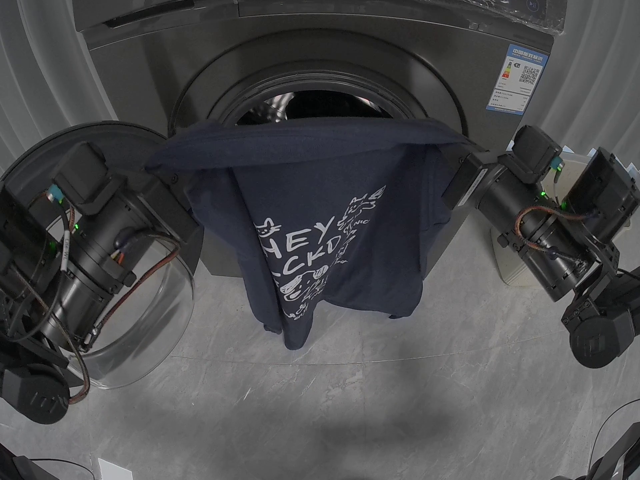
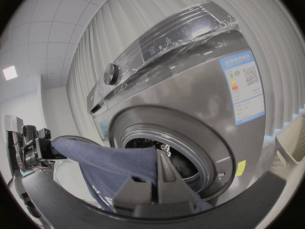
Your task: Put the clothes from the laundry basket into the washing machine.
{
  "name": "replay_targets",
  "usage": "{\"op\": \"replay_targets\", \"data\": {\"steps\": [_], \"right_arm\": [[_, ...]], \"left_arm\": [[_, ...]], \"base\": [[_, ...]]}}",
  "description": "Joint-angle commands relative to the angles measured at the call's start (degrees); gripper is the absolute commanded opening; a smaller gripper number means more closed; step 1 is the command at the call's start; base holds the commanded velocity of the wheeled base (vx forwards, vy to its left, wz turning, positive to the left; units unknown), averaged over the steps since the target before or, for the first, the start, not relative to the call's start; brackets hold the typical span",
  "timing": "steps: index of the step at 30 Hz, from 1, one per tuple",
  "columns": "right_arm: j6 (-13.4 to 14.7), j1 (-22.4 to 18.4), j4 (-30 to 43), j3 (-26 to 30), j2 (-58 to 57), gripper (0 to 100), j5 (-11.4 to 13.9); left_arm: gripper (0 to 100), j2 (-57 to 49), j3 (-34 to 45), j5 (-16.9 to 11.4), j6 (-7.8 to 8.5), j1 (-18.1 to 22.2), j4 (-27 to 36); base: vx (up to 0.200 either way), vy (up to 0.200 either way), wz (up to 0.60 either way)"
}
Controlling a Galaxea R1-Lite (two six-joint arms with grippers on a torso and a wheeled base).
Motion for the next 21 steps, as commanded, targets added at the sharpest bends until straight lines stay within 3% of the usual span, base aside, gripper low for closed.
{"op": "replay_targets", "data": {"steps": [1, 7, 21], "right_arm": [[-0.01, -0.25, 0.19, -0.3, -1.84, 0, -0.08], [-0.45, -0.34, -0.25, -0.39, -2.02, 0, -0.17], [-0.53, -0.34, -0.34, -0.65, -2.19, 0, -0.17]], "left_arm": [[0, -4.62, -0.49, -0.03, 0.01, 0.22, 2.98], [0, -6.2, -0.49, 0.05, 0.01, 0.13, 6.05], [0, -6.11, -0.49, -0.03, 0.1, 0.05, 6.85]], "base": [[0.0, 0.0, 0.0], [0.0, 0.0, 0.0], [0.0, 0.0, 0.0]]}}
